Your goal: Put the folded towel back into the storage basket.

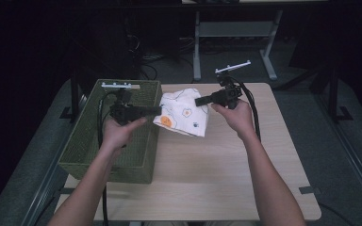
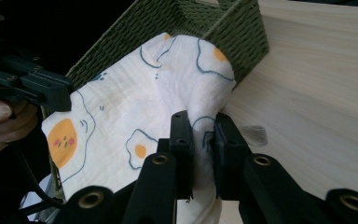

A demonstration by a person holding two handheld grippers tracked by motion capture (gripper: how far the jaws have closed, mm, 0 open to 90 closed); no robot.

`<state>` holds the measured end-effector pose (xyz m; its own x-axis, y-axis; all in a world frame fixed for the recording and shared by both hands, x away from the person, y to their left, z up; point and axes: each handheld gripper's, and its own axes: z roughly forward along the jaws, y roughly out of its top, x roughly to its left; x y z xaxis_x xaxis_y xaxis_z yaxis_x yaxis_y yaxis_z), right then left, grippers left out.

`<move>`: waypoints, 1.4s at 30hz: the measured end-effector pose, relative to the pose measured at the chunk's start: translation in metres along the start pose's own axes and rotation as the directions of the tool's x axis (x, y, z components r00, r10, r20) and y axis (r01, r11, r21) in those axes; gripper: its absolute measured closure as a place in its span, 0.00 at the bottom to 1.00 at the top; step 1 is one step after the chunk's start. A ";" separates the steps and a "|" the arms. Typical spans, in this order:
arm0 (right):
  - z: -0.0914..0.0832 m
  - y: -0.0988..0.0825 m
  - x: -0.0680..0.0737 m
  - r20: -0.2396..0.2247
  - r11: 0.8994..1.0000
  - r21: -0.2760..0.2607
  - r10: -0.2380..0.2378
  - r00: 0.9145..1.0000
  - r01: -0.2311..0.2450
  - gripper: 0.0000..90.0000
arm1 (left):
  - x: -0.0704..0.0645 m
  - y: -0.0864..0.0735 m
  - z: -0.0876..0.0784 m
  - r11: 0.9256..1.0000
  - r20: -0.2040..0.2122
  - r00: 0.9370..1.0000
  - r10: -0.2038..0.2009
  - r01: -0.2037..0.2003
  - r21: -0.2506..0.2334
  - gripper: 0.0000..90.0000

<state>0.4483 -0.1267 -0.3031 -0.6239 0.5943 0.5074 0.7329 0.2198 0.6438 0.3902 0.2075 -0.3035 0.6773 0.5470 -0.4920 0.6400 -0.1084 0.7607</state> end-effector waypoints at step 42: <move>0.091 0.056 0.077 -0.040 0.996 0.052 -0.076 0.996 0.078 0.89 | 0.054 -0.016 -0.110 0.997 -0.056 0.997 -0.059 0.055 -0.059 0.98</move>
<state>0.4663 0.0017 -0.2797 -0.6881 0.5446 0.4795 0.6951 0.3051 0.6509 0.3764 0.3297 -0.2958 0.6173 0.5979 -0.5112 0.6541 -0.0290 0.7559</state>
